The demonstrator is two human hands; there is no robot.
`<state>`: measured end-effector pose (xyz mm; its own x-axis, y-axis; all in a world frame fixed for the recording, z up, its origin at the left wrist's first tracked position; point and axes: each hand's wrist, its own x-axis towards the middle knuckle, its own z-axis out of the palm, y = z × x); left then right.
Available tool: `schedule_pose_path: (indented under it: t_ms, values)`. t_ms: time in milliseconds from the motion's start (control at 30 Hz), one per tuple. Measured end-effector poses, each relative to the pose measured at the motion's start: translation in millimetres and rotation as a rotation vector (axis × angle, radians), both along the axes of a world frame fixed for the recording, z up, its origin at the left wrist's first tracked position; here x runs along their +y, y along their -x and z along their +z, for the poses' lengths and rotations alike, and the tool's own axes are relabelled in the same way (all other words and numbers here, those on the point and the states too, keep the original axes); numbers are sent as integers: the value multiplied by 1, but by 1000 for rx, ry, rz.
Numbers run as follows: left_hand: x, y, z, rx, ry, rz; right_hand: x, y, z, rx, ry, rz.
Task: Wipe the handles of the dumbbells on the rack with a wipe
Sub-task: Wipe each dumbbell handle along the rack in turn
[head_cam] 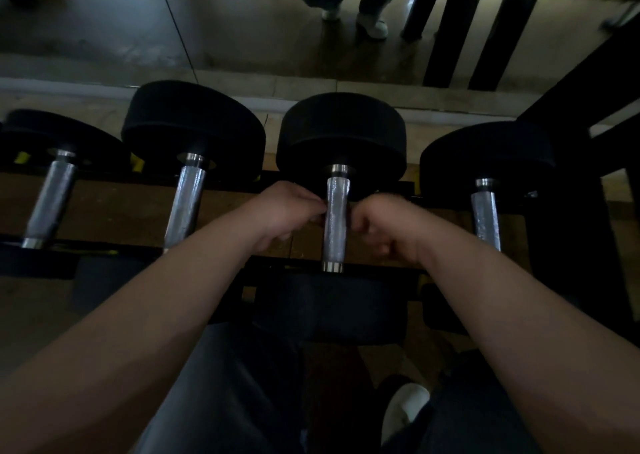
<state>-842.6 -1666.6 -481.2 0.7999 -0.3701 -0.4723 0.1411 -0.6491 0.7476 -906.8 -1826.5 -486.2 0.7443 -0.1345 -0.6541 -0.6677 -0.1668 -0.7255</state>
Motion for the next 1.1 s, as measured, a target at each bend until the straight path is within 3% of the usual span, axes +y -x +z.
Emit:
schedule_pose_path:
  t_ms: [67, 100, 200, 267, 333, 467, 500, 600, 667, 733, 867, 1000, 1100]
  values:
    - [-1, -2, 0, -38, 27, 57, 8, 11, -2, 146, 43, 196]
    - [-1, -4, 0, -51, 45, 75, 10, 11, -4, 159, -2, 194]
    - [-1, -5, 0, -50, 57, 57, 3, -7, -11, 14, -306, -177]
    - [0, -5, -1, -48, 42, 26, -4, -15, -12, -58, -418, -298]
    - [0, -5, -2, -54, 30, 10, -8, -12, -14, 20, -378, -195]
    - [1, -6, -2, -45, 11, -14, 0, 1, -10, 309, -181, 220]
    - [1, -6, -3, -34, 23, -14, 1, -1, -10, 295, -198, 209]
    - [1, -5, -2, -15, 49, -10, -7, -13, -9, 36, -395, -153]
    - [1, -6, -2, -40, 32, -22, -10, -15, -8, -99, -472, -265]
    - [0, -6, -3, -87, 41, -11, -9, -8, -6, -76, -339, -177]
    - [-3, -9, -6, -113, 168, 164, -6, 17, 8, 141, 66, 243]
    - [-2, -13, -8, -142, 281, 194, -17, 19, 22, -88, 259, 157]
    - [-1, -6, -7, -371, 253, 26, -12, 16, 17, -325, 376, 108]
